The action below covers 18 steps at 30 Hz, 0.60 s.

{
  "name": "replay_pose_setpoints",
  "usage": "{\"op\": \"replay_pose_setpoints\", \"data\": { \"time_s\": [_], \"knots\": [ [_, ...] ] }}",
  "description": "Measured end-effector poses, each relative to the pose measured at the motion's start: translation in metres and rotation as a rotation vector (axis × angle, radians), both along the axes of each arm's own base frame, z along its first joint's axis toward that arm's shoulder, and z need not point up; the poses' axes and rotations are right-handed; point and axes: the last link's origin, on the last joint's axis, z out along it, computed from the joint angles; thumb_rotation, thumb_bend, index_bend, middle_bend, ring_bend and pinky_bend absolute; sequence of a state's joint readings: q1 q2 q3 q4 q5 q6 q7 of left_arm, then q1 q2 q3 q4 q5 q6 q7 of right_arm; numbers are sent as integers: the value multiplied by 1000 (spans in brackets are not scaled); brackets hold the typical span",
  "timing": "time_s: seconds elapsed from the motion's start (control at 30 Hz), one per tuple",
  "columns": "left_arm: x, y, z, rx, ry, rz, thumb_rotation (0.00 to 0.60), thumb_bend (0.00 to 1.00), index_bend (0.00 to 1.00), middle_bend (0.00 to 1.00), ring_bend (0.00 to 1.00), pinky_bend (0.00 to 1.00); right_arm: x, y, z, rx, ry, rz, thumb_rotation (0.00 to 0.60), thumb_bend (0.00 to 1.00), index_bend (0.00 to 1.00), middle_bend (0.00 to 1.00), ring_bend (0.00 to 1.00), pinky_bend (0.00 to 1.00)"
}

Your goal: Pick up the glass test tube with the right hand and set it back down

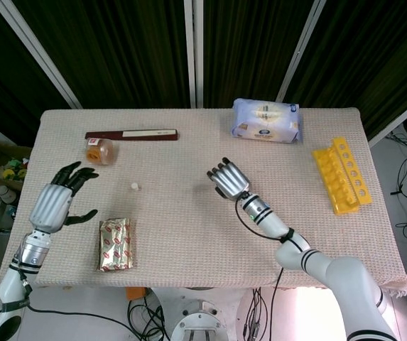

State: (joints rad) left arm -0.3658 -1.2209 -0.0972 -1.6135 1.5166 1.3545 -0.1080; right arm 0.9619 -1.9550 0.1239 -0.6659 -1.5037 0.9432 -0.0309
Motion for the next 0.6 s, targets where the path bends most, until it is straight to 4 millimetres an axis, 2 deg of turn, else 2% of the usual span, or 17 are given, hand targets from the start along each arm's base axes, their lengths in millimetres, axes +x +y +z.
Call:
{"op": "replay_pose_setpoints", "data": {
  "time_s": [0.2, 0.43, 0.6],
  "knots": [
    [1, 14, -1, -49, -25, 22, 600, 158, 248, 190, 82, 135, -12, 1, 27, -39, -165, -13, 600, 547, 718, 644, 460, 350],
    [-11, 42, -9, -109, 23, 121, 600, 167, 267, 217, 113, 138, -43, 1, 85, -118, -355, -52, 600, 547, 720, 641, 459, 351],
    [-11, 67, -29, -164, 56, 170, 600, 186, 287, 217, 113, 138, -55, 3, 121, -171, -430, -57, 600, 546, 720, 640, 459, 353]
  ]
}}
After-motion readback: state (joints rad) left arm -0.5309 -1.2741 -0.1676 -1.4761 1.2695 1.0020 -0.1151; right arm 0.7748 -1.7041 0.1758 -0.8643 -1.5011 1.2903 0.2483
